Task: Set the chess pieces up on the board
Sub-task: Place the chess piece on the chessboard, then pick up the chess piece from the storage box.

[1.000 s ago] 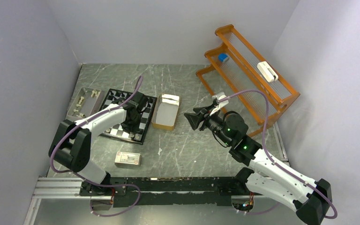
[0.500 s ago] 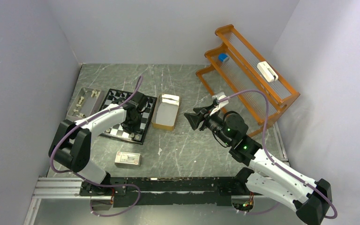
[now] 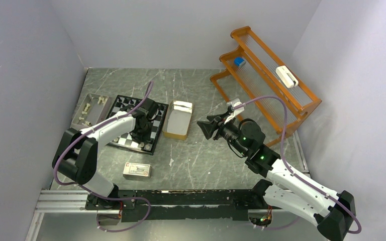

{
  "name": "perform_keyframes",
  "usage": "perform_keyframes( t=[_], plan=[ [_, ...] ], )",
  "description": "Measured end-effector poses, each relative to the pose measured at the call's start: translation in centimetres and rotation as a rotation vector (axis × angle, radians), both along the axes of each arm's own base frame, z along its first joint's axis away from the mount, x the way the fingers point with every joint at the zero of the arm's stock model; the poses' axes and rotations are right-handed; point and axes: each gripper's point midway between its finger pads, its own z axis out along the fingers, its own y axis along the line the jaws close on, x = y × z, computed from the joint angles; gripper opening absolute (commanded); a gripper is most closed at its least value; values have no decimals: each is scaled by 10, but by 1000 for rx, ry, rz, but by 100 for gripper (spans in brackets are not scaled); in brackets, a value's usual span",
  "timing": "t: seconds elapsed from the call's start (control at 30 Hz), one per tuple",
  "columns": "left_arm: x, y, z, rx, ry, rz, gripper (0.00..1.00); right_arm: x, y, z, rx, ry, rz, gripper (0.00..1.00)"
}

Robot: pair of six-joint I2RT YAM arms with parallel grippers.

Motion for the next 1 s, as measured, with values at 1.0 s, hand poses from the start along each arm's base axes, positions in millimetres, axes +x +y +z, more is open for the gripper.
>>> perform_keyframes(
  t=[1.0],
  plan=[
    [109,57,142,-31,-471,277,65,-7,-7,-4,-9,16,-2,78]
  ],
)
